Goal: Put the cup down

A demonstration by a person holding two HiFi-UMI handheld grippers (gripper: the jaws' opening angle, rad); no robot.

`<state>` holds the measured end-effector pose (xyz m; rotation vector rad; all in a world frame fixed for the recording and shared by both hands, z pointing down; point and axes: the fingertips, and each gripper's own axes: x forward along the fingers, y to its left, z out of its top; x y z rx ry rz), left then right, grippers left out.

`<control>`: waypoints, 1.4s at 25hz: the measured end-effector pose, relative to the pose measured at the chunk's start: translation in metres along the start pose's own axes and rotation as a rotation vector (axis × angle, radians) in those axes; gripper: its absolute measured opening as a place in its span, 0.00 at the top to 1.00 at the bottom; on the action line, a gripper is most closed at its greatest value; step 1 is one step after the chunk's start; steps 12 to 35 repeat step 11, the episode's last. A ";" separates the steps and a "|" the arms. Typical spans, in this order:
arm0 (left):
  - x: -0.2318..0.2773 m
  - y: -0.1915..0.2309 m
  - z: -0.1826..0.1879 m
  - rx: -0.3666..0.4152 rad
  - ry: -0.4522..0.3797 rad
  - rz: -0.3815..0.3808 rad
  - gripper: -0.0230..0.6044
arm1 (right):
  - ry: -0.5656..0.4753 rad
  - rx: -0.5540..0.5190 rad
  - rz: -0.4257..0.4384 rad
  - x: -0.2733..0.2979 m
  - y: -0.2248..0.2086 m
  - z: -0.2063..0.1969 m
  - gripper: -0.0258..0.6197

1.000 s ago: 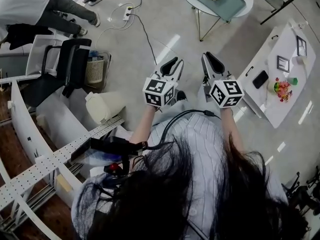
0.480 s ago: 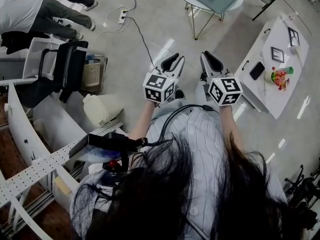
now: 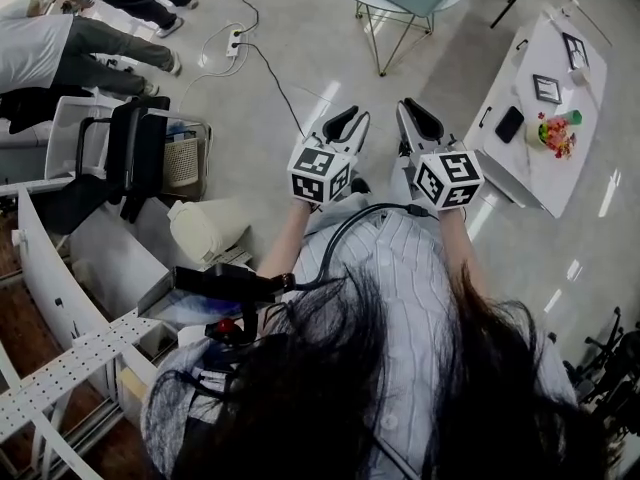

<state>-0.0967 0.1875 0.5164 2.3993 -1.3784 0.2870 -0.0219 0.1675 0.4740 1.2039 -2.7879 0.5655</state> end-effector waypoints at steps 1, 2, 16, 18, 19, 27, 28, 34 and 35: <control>0.001 -0.001 0.000 0.000 0.000 -0.004 0.81 | 0.000 0.000 -0.003 -0.001 -0.001 0.000 0.86; 0.001 -0.001 -0.001 -0.001 -0.001 -0.007 0.81 | 0.001 0.000 -0.005 -0.001 -0.001 0.000 0.86; -0.003 -0.003 -0.003 0.006 0.000 -0.038 0.82 | -0.011 -0.014 -0.027 -0.003 0.007 -0.002 0.86; -0.003 -0.003 -0.003 0.006 0.000 -0.038 0.82 | -0.011 -0.014 -0.027 -0.003 0.007 -0.002 0.86; -0.003 -0.003 -0.003 0.006 0.000 -0.038 0.82 | -0.011 -0.014 -0.027 -0.003 0.007 -0.002 0.86; -0.003 -0.003 -0.003 0.006 0.000 -0.038 0.82 | -0.011 -0.014 -0.027 -0.003 0.007 -0.002 0.86; -0.003 -0.003 -0.003 0.006 0.000 -0.038 0.82 | -0.011 -0.014 -0.027 -0.003 0.007 -0.002 0.86; -0.003 -0.003 -0.003 0.006 0.000 -0.038 0.82 | -0.011 -0.014 -0.027 -0.003 0.007 -0.002 0.86; -0.003 -0.003 -0.003 0.006 0.000 -0.038 0.82 | -0.011 -0.014 -0.027 -0.003 0.007 -0.002 0.86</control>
